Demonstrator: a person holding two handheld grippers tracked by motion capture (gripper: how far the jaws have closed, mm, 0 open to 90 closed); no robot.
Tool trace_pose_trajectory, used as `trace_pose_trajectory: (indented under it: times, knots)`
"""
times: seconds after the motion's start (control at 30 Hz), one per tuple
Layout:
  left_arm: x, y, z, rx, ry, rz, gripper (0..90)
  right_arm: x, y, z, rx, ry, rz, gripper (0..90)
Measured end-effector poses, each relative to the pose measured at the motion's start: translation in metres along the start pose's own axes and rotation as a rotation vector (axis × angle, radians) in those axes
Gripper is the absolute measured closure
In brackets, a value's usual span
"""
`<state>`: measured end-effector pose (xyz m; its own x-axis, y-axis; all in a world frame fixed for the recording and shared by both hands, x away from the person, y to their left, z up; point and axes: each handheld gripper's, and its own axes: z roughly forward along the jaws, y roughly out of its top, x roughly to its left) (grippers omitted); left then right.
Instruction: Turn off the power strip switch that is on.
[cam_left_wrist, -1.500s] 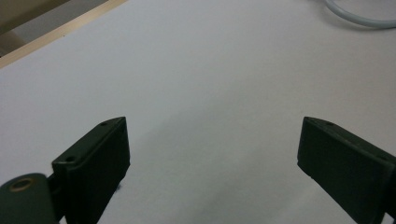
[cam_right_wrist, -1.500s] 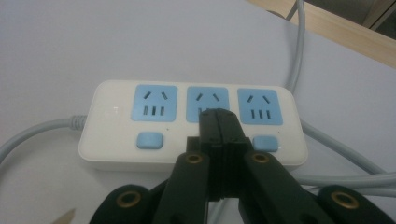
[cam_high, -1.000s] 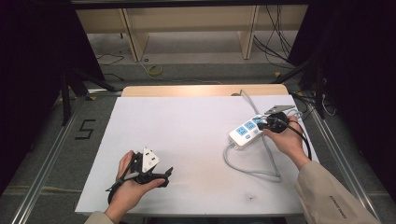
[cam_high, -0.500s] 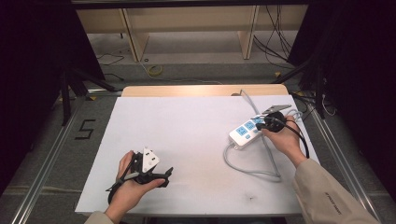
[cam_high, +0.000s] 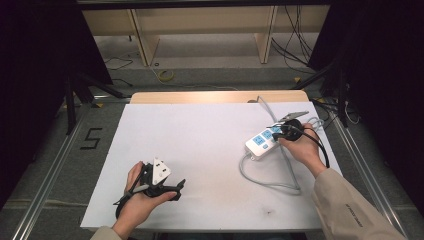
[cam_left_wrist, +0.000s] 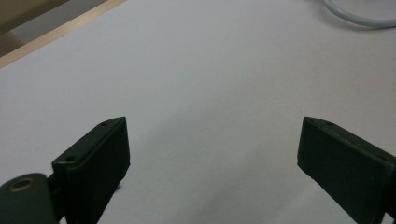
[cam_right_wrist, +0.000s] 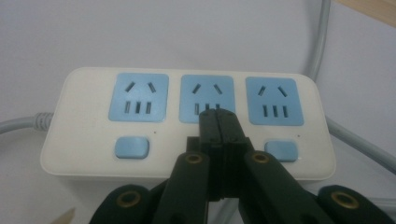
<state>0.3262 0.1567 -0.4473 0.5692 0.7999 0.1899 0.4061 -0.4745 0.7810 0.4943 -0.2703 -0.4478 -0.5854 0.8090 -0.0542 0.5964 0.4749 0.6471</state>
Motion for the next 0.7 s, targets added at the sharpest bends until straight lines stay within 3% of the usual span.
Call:
trace_pose_trajectory:
  times: [0.7]
  knots:
    - [-0.0003, -0.0002, 0.0003, -0.002, 0.001, -0.002, 8.9, 0.0006, 0.0053, 0.0029, 0.057, 0.0, 0.006, 90.0]
